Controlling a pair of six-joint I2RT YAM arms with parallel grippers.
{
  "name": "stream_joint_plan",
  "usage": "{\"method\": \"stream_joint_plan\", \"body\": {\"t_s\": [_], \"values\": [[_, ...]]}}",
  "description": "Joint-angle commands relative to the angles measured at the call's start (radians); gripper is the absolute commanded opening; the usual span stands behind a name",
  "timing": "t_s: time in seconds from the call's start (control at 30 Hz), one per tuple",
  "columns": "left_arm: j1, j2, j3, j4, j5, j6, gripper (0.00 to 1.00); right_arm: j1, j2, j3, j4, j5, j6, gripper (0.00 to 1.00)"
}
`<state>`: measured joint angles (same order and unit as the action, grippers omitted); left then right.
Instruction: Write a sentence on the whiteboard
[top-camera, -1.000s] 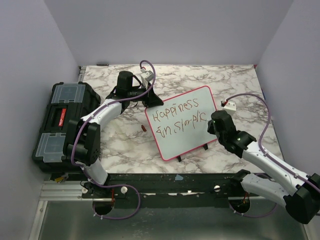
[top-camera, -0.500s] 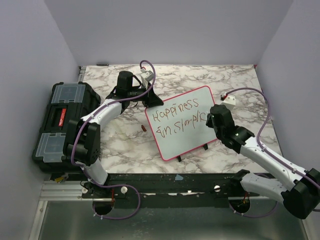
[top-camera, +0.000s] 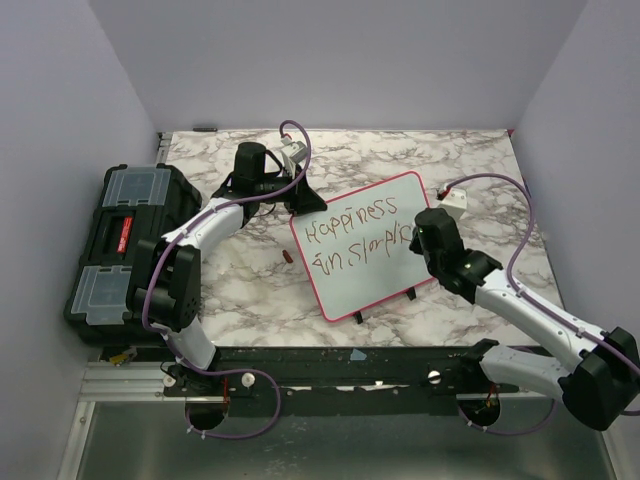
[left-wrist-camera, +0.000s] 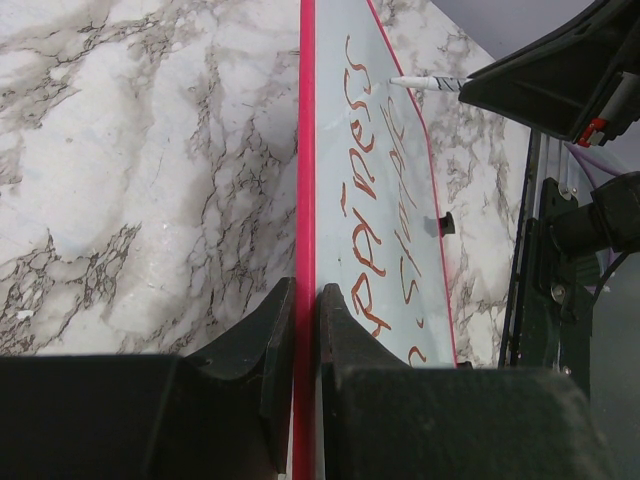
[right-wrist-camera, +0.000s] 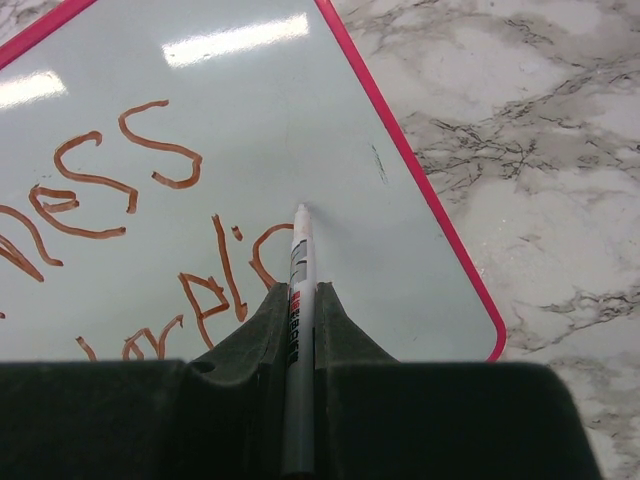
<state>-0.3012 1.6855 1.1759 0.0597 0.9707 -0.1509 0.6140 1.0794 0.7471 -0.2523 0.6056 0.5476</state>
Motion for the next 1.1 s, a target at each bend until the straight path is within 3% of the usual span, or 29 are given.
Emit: {"method": "stream_joint_plan", "body": {"t_s": [0.0, 0.8, 1.07], "values": [[0.014, -0.007, 0.018, 0.079, 0.003, 0.050, 0.00, -0.001, -0.020, -0.019, 0.005, 0.015, 0.006, 0.01], [0.016, -0.012, 0.011, 0.091, 0.010, 0.041, 0.00, 0.000, -0.129, -0.134, -0.156, -0.093, 0.133, 0.01], [0.016, -0.011, 0.010, 0.092, 0.013, 0.039, 0.00, -0.001, -0.154, -0.042, -0.199, -0.080, 0.097, 0.01]]}}
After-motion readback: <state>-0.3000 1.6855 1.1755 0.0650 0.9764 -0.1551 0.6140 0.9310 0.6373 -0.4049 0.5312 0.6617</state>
